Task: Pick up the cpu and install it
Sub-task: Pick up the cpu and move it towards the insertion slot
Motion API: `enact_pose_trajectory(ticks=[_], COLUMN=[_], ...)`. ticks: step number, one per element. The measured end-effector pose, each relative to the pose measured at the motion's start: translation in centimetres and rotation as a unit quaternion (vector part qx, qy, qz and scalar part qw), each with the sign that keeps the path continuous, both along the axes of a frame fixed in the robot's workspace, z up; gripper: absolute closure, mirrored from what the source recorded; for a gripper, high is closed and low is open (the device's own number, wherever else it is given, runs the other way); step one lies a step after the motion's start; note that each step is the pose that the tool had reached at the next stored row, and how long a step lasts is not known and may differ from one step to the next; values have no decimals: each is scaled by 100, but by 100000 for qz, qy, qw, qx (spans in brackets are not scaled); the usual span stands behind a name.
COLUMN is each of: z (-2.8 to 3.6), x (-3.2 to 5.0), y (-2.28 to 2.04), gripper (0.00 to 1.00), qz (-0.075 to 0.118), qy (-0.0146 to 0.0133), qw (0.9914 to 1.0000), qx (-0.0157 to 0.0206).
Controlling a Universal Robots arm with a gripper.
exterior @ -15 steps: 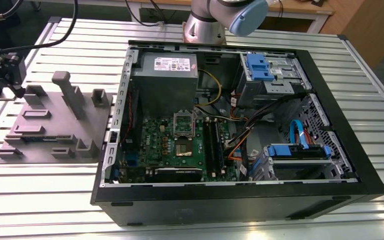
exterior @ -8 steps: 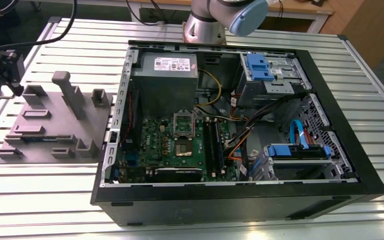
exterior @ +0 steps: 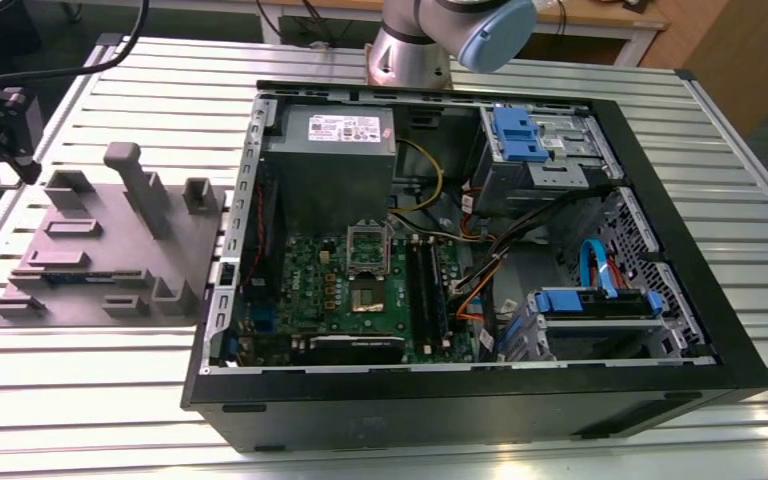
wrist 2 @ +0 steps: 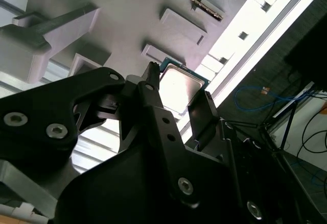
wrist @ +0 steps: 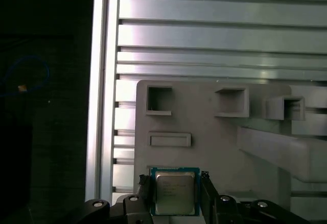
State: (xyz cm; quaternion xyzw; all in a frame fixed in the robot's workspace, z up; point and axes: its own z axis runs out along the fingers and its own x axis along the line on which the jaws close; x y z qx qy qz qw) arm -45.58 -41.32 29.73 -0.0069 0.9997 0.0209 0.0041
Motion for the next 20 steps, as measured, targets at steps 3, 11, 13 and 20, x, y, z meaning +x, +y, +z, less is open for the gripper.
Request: enact_pose_trajectory(ticks=[3, 11, 13, 20], z=[34, 81, 80, 81], x=[0, 0, 2, 18], y=[0, 0, 0, 0], gripper=[53, 53, 53, 53], qz=[0, 1, -1, -3], qy=[-1, 0, -4, 2], qw=[100000, 100000, 100000, 100000], qx=[-4, 0, 2, 0])
